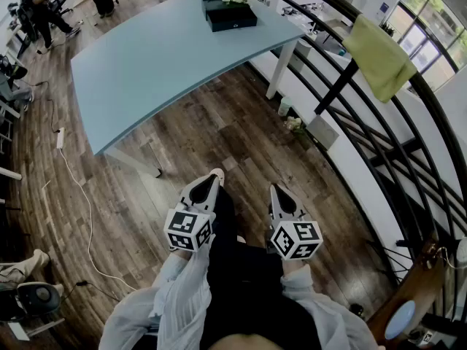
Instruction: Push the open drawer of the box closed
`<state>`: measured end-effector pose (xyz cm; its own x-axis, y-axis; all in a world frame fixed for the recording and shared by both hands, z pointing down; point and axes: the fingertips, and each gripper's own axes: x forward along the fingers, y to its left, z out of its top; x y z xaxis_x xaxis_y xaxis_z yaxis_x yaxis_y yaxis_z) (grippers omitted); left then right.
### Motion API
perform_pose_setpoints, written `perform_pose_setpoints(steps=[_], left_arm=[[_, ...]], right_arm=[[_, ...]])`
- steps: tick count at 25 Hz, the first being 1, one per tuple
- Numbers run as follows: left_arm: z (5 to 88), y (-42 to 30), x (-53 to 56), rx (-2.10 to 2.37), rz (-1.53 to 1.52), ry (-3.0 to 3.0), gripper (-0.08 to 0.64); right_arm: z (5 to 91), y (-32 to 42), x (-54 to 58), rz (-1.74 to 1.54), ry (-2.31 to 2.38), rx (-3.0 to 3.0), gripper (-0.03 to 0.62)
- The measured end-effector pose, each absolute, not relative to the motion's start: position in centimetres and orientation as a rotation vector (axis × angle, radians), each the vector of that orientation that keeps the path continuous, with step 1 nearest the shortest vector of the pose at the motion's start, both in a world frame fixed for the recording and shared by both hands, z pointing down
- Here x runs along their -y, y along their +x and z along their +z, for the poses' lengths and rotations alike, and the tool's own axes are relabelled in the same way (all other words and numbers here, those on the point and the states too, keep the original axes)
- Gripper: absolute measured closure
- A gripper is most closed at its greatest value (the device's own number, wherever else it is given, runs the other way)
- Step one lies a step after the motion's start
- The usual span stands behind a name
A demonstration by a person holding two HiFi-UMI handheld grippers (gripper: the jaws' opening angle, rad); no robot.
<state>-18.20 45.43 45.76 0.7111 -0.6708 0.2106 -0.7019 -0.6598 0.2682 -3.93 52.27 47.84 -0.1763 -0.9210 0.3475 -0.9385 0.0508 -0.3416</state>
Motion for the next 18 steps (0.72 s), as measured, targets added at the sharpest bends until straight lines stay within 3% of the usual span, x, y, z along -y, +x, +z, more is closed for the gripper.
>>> perform_pose_setpoints(steps=[18], left_arm=[[43.5,-19.1,-52.3,1.135,0.118,2.605,0.538]], right_arm=[[45.1,-4.8,-58.1,0.662,2.022,2.275,0.584]])
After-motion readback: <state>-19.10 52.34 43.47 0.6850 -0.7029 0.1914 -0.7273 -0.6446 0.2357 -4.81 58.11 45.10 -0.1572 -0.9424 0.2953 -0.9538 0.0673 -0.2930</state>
